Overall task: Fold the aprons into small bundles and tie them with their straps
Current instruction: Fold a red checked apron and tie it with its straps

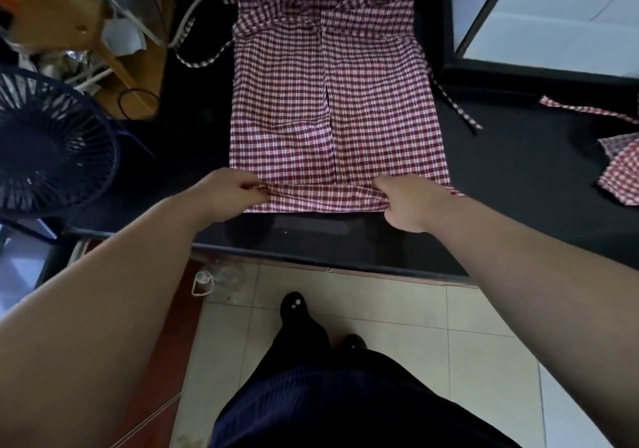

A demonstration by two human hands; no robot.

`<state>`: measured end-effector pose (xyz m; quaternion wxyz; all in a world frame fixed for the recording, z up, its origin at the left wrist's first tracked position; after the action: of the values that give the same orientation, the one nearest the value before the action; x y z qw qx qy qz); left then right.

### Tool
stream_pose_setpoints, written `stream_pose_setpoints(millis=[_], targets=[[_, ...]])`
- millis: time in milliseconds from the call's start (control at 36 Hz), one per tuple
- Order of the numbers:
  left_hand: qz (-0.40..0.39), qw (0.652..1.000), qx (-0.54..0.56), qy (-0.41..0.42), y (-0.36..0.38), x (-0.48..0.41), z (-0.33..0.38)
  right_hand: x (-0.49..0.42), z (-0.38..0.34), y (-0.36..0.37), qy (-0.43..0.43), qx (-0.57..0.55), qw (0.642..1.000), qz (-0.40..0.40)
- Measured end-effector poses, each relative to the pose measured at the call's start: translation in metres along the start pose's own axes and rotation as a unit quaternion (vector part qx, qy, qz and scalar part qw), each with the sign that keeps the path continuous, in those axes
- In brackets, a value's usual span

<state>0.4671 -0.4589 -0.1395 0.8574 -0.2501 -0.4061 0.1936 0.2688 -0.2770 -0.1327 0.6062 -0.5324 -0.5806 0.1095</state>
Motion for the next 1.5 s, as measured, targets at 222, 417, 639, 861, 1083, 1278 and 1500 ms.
stream_pose_setpoints(millis=[222, 417, 639, 861, 1083, 1278, 1500], targets=[[0.110, 0.981, 0.144, -0.061, 0.000, -0.006, -0.030, -0.018, 0.016, -0.016, 0.069, -0.028, 0.997, 0.027], [0.206, 0.974, -0.007, -0.090, 0.011, -0.013, -0.028, -0.022, 0.025, -0.017, 0.140, -0.062, 0.988, 0.035], [0.267, 0.949, -0.032, -0.164, 0.016, -0.017, -0.024, -0.030, 0.043, -0.025, 0.198, -0.139, 0.968, 0.066], [0.270, 0.945, -0.064, -0.172, 0.015, -0.022, -0.025, -0.020, 0.060, -0.027, 0.179, -0.268, 0.945, 0.061], [0.307, 0.932, -0.041, -0.187, 0.015, -0.015, -0.015, -0.017, 0.068, -0.016, 0.211, -0.195, 0.956, 0.052], [0.194, 0.941, -0.257, 0.109, 0.028, -0.019, -0.003, -0.019, 0.029, -0.015, 0.027, 0.130, 0.985, 0.107], [0.131, 0.911, -0.387, 0.058, 0.034, -0.006, 0.001, -0.013, 0.025, -0.009, -0.038, 0.093, 0.995, 0.003]])
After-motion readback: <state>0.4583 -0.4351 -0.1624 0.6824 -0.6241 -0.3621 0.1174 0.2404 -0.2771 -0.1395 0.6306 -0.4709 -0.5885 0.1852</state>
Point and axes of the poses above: each hand's wrist, its own x-axis away from the middle knuckle, its own y-axis out of the palm, z = x × y, the point moved 2 cm from there along -x, towards the middle knuckle, and after that the axes turned 3 degrees about -x, right-handed, at the moved point
